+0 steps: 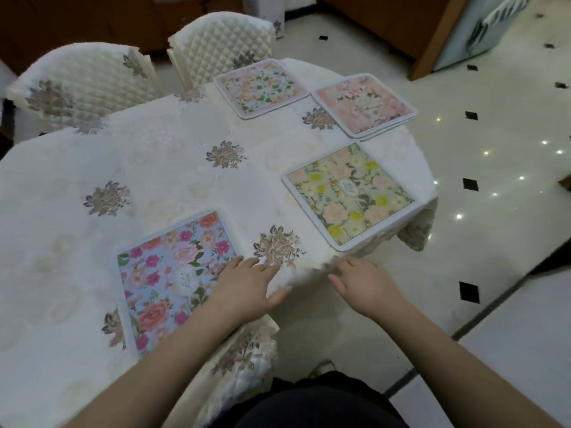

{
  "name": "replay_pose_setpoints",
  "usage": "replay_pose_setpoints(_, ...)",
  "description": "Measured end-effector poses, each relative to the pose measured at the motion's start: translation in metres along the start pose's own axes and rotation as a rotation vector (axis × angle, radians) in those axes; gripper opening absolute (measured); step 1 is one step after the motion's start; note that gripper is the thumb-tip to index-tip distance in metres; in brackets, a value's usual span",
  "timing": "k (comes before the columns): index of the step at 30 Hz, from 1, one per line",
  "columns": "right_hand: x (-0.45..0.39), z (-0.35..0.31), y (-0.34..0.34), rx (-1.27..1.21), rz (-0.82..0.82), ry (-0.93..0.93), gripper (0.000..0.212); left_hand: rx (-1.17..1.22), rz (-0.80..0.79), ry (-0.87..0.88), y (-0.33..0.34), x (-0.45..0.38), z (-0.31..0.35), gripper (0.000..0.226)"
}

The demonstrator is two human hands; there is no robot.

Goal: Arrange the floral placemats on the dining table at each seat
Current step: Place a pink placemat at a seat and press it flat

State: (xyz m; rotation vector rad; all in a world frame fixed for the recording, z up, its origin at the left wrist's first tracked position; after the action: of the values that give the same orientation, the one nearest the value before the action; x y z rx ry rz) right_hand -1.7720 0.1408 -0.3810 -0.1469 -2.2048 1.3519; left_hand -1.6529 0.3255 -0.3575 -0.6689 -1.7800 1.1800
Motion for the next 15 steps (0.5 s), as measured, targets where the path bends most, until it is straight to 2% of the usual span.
replay_pose_setpoints(6,0.014,0.056,-0.029,-0.049,0.104,0.08,0.056,-0.03,0.091,0.054,-0.049,-0.054,0.057,0.102)
replay_pose_setpoints(11,0.022,0.092,-0.05,-0.049,0.208,0.149,0.071,-0.032,0.158,0.072,-0.076,-0.088,0.097,0.089)
replay_pose_setpoints(15,0.028,0.114,-0.065,-0.049,0.287,0.202,0.067,-0.065,0.208,0.116,-0.094,-0.107,0.118,0.089)
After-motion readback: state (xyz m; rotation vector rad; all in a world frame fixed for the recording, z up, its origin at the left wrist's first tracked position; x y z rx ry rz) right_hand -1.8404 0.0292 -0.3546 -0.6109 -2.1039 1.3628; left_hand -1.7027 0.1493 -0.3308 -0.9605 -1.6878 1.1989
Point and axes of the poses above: each hand's wrist, its own x-axis away from the middle knuckle, its own y-axis out of the palm, z = x × y, the point moved 5 cm from there along -x, towards the middle knuckle, and after that the axes turned 15 degrees about -x, right-handed, at the moved point
